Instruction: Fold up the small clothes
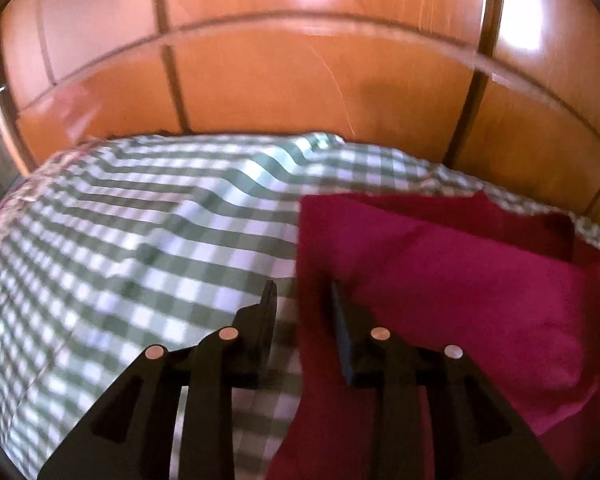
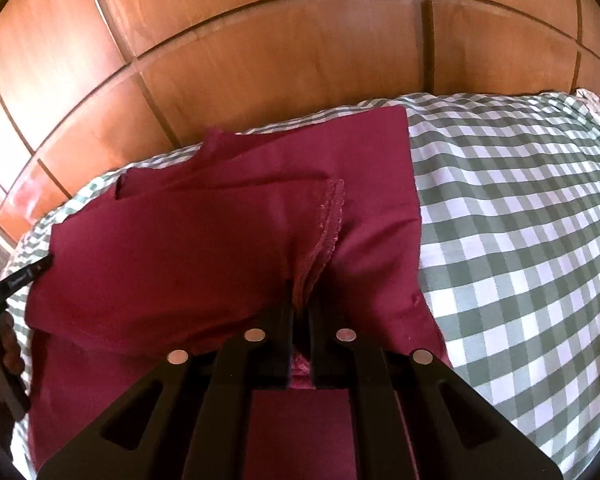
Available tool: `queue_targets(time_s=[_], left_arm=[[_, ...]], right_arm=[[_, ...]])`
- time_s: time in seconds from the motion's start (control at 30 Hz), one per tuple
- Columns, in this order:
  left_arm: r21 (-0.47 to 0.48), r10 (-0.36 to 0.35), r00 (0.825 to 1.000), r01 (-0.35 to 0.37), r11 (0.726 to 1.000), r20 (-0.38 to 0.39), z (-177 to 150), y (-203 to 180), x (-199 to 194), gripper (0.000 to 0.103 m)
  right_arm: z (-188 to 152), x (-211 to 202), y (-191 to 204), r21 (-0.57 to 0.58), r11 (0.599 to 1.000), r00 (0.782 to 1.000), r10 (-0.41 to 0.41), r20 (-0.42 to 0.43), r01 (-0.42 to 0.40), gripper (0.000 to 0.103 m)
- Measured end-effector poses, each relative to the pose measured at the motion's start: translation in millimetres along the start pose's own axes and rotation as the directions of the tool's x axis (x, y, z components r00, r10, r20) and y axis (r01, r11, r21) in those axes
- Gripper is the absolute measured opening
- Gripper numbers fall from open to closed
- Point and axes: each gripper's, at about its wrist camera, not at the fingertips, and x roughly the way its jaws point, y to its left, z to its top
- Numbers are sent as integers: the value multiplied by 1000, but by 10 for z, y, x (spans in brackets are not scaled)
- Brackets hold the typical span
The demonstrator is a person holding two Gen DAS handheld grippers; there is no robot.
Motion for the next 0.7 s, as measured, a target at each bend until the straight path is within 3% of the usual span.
queue_targets(time_s=[0.03, 0.07, 0.13, 0.3, 0.43, 0.7], left_arm=[[2, 1, 1000, -1, 1000, 25, -32, 0, -121, 30], [12, -6, 999, 5, 1000, 49, -78, 0, -252, 37], [33, -24, 997, 22, 999, 78, -163, 5, -421, 40], [74, -86, 993, 80, 994, 80, -291, -110, -609, 42], [90, -104, 991, 97, 991, 84, -323, -202, -636, 44], [109, -108, 991, 99, 989, 77, -353, -281, -555, 45]], right_arm=[[3, -22, -8, -1, 1000, 1000, -2, -1, 2, 13], [15, -60, -11, -3, 1000, 1000, -11, 1, 11, 28], [42, -238, 21, -10, 1000, 998, -16, 57, 16, 52], [93, -423, 329, -85, 996, 992, 22, 122, -12, 54], [133, -342, 563, -149, 989, 994, 14, 113, 3, 54], [181, -81, 574, -143, 989, 997, -23, 78, 34, 54]])
